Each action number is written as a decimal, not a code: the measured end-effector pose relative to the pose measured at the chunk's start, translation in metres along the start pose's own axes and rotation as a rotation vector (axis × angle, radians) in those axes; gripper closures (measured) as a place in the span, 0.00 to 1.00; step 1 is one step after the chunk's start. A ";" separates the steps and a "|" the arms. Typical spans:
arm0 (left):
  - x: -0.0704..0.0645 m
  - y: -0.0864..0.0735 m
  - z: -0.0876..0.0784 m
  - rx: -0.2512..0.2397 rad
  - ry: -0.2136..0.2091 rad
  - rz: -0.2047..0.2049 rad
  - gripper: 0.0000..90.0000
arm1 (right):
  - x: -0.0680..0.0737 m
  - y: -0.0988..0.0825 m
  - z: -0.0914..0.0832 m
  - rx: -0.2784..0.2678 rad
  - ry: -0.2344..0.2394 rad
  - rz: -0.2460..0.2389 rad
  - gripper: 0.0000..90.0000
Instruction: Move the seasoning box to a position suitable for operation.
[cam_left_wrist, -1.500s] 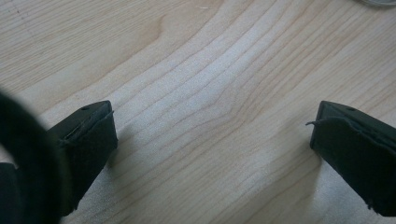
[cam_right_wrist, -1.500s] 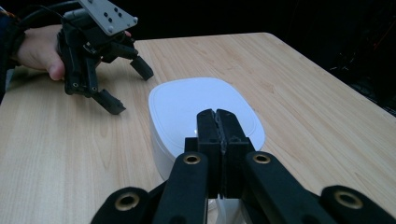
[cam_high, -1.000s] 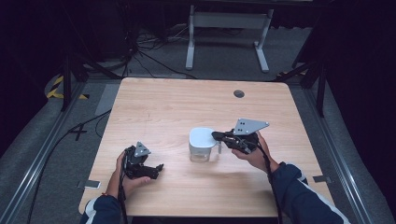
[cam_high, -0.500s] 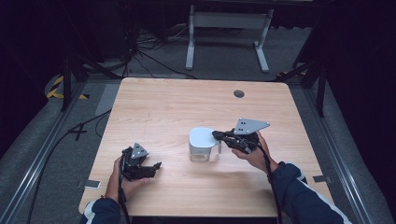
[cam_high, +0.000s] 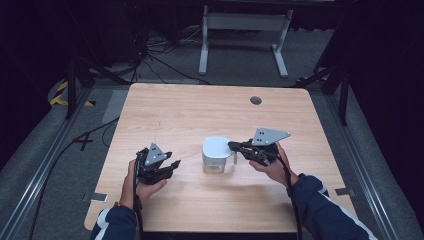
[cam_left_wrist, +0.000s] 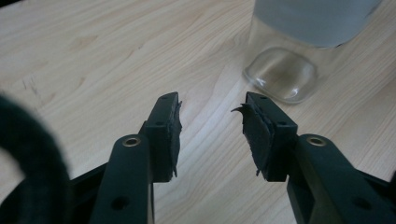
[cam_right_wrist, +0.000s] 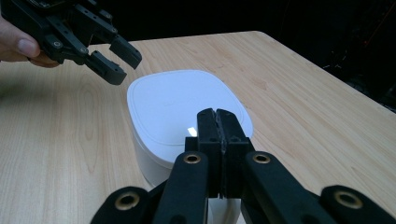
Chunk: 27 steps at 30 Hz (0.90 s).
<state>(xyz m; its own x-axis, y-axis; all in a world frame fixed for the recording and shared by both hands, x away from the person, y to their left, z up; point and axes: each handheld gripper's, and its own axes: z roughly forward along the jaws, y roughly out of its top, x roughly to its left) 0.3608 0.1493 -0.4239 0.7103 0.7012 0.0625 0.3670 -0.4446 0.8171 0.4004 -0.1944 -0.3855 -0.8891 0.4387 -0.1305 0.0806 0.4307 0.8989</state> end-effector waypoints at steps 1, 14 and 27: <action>-0.002 0.003 0.000 -0.004 -0.002 0.010 0.68 | 0.000 0.000 0.000 0.002 0.000 -0.003 1.00; -0.015 0.034 0.007 -0.051 -0.030 0.080 0.92 | 0.003 0.000 -0.002 0.005 0.006 -0.012 1.00; -0.019 0.044 0.013 -0.074 -0.042 0.071 0.86 | 0.003 -0.002 -0.004 -0.002 0.008 0.015 1.00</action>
<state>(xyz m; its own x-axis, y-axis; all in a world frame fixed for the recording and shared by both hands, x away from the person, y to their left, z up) 0.3715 0.1091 -0.3969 0.7582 0.6444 0.0993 0.2700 -0.4489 0.8518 0.3961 -0.1976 -0.3861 -0.8911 0.4393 -0.1135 0.0932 0.4222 0.9017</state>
